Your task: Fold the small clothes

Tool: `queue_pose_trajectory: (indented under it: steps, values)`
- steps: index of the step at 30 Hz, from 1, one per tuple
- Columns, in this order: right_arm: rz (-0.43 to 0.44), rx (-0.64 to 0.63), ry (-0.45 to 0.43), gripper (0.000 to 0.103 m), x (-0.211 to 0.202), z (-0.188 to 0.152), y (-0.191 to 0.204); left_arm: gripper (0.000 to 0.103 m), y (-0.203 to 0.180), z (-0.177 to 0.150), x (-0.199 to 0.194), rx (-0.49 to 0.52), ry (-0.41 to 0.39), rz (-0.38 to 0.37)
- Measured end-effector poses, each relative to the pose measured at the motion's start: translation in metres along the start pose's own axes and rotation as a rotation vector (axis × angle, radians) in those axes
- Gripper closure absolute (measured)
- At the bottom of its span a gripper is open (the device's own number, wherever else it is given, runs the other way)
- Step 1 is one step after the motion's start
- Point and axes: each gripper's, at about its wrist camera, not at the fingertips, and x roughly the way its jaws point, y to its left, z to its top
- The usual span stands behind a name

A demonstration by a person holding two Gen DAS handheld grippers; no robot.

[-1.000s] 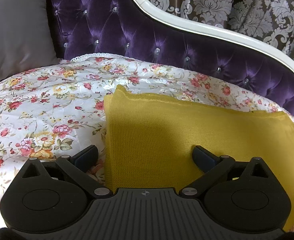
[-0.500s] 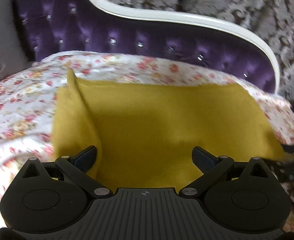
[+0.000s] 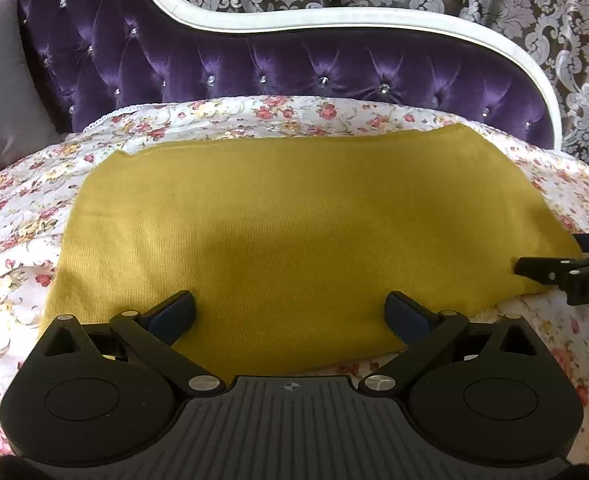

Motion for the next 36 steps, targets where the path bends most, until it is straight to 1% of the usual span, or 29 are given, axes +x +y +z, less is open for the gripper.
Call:
queue_pose_trajectory:
  steps: [12,14,17,19,22,26,27,29,31,33,36]
  values:
    - [0.049,0.008,0.002,0.0,-0.002,0.001,-0.007,0.001,-0.005,-0.005,-0.003,0.014,-0.03,0.019]
    - [0.07,0.013,0.006,0.0,-0.002,0.002,-0.01,0.001,-0.003,-0.006,-0.003,0.014,-0.03,0.014]
    - [0.128,0.021,0.014,0.0,-0.005,0.003,-0.02,0.001,-0.002,-0.005,-0.004,0.016,-0.027,0.007]
    - [0.166,0.06,0.015,0.001,-0.006,0.005,-0.029,0.001,-0.003,-0.005,-0.004,0.015,-0.026,0.007]
    - [0.231,0.156,0.013,0.001,-0.006,0.009,-0.047,0.001,-0.004,-0.005,-0.004,0.014,-0.027,0.009]
    - [0.267,0.245,0.006,0.001,0.003,0.018,-0.065,0.001,-0.004,-0.005,-0.003,0.016,-0.026,0.012]
    - [0.283,0.264,0.005,0.002,0.006,0.021,-0.069,0.001,-0.005,-0.005,-0.003,0.016,-0.026,0.013]
    - [0.312,0.298,0.0,0.008,0.013,0.026,-0.075,0.001,-0.004,-0.005,-0.003,0.016,-0.026,0.012]
    - [0.352,0.319,0.001,0.025,0.02,0.032,-0.08,0.001,-0.005,-0.005,-0.003,0.016,-0.023,0.012]
    - [0.38,0.341,-0.002,0.029,0.025,0.036,-0.082,0.001,-0.005,-0.004,-0.003,0.015,-0.021,0.011]
    - [0.388,0.342,-0.024,0.03,0.029,0.041,-0.083,0.001,-0.004,-0.005,-0.004,0.013,-0.024,0.01]
